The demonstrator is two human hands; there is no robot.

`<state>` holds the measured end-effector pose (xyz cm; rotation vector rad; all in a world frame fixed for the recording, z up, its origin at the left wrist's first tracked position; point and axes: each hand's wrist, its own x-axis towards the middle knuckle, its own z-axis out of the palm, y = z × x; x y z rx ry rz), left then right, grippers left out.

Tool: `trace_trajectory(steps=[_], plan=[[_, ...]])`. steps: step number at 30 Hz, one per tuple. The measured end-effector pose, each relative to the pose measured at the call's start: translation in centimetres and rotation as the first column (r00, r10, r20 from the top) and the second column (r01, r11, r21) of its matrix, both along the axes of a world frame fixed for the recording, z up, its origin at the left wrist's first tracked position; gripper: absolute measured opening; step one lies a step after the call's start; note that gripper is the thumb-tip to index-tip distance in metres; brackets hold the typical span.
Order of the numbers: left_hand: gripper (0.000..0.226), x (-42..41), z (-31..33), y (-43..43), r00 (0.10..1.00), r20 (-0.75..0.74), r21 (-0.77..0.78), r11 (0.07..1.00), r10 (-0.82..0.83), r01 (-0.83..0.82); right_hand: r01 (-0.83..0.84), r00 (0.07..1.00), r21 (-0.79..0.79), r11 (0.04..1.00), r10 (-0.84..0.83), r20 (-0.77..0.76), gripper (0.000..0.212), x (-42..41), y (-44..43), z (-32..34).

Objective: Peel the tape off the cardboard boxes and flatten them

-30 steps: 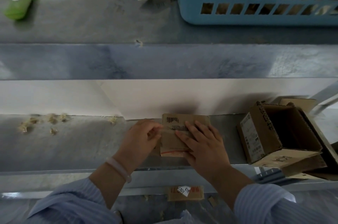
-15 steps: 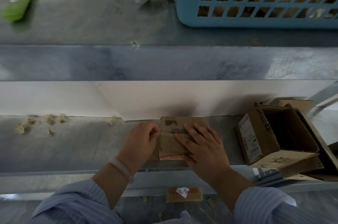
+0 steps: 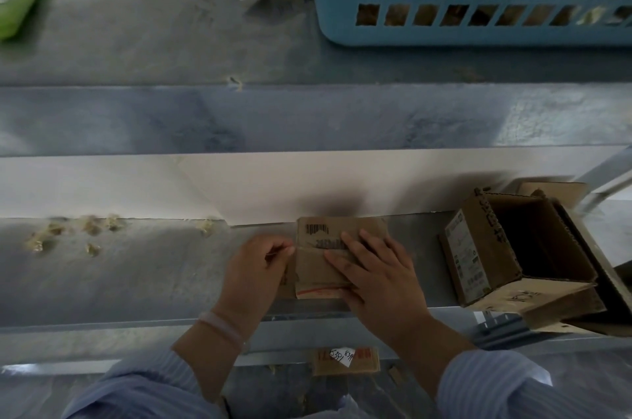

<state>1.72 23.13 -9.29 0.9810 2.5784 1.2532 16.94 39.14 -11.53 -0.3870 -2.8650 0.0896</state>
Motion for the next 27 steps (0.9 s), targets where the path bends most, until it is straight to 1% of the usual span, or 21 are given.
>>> trace_trajectory(steps=[2,4,6,8,9,10,12,13,15,16,17,18,19,20,21,22,25,26,27], plan=[[0.018,0.1,-0.1,-1.1,0.992,-0.071,-0.043,0.994,-0.104,0.101,0.005,1.0,-0.007,1.0,-0.005,-0.009,0.053,0.0,-0.1,0.0],[0.025,0.4,-0.1,-1.8,0.979,-0.104,-0.015,0.985,-0.175,0.174,0.003,1.0,-0.017,1.0,-0.004,-0.016,0.053,0.0,-0.1,0.2],[0.025,0.4,0.0,-1.7,0.983,-0.082,0.013,0.986,-0.166,0.168,-0.006,1.0,-0.026,1.0,0.006,-0.009,0.054,0.0,-0.3,0.3],[0.027,0.0,0.2,-1.2,0.99,-0.049,-0.011,0.991,-0.134,0.134,-0.017,1.0,-0.078,0.997,0.016,-0.016,0.056,0.1,-0.4,0.3],[0.032,-0.2,0.2,-0.9,0.991,-0.045,-0.04,0.991,-0.126,0.124,-0.021,0.999,-0.138,0.99,0.015,-0.047,0.056,0.2,-0.3,0.4],[0.036,-0.2,0.4,-0.5,0.987,-0.096,-0.072,0.99,-0.13,0.124,-0.032,0.995,-0.244,0.969,0.008,-0.102,0.056,0.4,-0.1,0.4],[0.039,0.2,0.9,0.5,0.936,-0.273,-0.128,0.973,-0.223,0.194,-0.065,0.974,-0.479,0.876,-0.048,-0.221,0.056,0.8,0.4,0.6],[0.041,0.6,1.1,1.2,0.899,-0.323,-0.149,0.954,-0.296,0.261,-0.087,0.963,-0.551,0.83,-0.071,-0.259,0.055,1.1,0.6,0.7],[0.046,1.6,1.1,2.7,0.852,-0.319,-0.23,0.906,-0.416,0.356,-0.079,0.95,-0.591,0.803,-0.119,-0.289,0.057,1.5,0.8,0.8],[0.049,1.9,0.9,3.3,0.845,-0.304,-0.29,0.887,-0.44,0.358,-0.027,0.95,-0.614,0.789,-0.171,-0.263,0.061,1.7,1.0,0.6],[0.051,2.2,0.6,3.8,0.841,-0.307,-0.354,0.874,-0.444,0.332,0.061,0.948,-0.642,0.764,-0.245,-0.201,0.067,1.9,1.1,0.8],[0.05,2.3,0.3,4.2,0.834,-0.329,-0.41,0.863,-0.443,0.296,0.165,0.939,-0.676,0.718,-0.324,-0.115,0.07,2.2,1.1,0.8],[0.049,2.3,0.0,4.3,0.823,-0.356,-0.449,0.853,-0.443,0.265,0.251,0.923,-0.714,0.653,-0.383,-0.026,0.063,2.6,1.2,0.9],[0.047,2.4,-0.3,4.3,0.812,-0.381,-0.47,0.849,-0.442,0.242,0.292,0.907,-0.772,0.565,-0.42,0.036,0.047,3.1,1.2,1.0],[0.046,2.5,-0.5,4.3,0.801,-0.408,-0.479,0.849,-0.439,0.222,0.304,0.897,-0.826,0.475,-0.434,0.081,0.031,3.6,1.0,1.2],[0.045,2.6,-0.7,4.3,0.786,-0.439,-0.479,0.853,-0.436,0.206,0.303,0.894,-0.853,0.425,-0.436,0.101,0.021,4.1,0.8,1.1],[0.046,2.6,-1.0,4.4,0.759,-0.475,-0.485,0.852,-0.445,0.196,0.324,0.874,-0.848,0.42,-0.476,0.098,0.015,5.2,0.1,0.5],[0.046,2.6,-1.0,4.4,0.755,-0.48,-0.484,0.853,-0.447,0.196,0.343,0.852,-0.849,0.402,-0.514,0.101,0.013,5.2,-0.3,0.5],[0.046,2.5,-1.0,4.5,0.754,-0.483,-0.483,0.854,-0.445,0.195,0.367,0.826,-0.857,0.363,-0.551,0.121,0.011,5.1,-0.5,0.4]])
